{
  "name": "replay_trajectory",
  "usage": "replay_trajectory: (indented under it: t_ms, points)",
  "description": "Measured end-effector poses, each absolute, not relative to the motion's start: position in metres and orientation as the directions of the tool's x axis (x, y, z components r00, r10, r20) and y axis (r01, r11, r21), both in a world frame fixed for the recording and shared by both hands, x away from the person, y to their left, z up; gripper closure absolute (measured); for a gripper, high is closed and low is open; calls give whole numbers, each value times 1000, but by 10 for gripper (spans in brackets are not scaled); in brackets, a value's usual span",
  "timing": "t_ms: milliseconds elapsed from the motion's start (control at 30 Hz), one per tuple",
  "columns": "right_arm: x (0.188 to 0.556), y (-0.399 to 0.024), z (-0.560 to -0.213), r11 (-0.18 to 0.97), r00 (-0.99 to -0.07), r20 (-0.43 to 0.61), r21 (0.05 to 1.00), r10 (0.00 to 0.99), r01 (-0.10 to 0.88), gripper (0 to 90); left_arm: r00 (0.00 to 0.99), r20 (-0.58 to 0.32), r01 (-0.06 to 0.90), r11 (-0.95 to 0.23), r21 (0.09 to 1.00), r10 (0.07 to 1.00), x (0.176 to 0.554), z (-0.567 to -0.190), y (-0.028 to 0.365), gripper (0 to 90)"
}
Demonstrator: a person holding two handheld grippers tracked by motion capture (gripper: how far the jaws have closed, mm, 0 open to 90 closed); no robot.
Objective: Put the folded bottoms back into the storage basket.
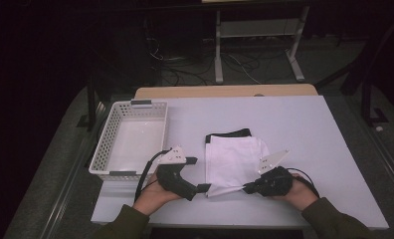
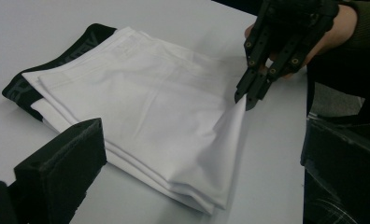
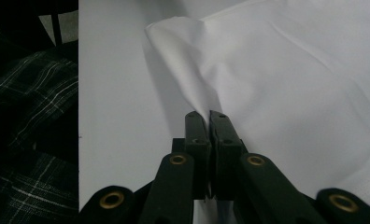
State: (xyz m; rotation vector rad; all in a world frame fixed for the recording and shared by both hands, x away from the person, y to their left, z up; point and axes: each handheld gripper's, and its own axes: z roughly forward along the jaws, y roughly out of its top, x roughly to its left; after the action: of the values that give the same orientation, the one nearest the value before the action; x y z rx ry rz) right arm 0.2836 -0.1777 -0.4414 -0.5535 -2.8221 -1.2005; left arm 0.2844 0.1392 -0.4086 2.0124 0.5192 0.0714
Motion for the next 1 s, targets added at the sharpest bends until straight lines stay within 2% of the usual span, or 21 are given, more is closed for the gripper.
replay_trajectory:
  t_ms: [567, 867, 1000]
  points:
    - [273, -182, -444, 640, -936, 170, 691, 307, 336, 846, 898, -168, 358, -452, 817, 407, 288, -433, 120, 0]
    - [275, -197, -433, 542, -909, 175, 754, 379, 371, 475, 891, -155, 363, -463, 809, 426, 294, -438, 115, 44]
    - [273, -208, -431, 519, -895, 156, 768, 419, 376, 417, 882, -149, 368, -457, 810, 446, 299, -439, 115, 113]
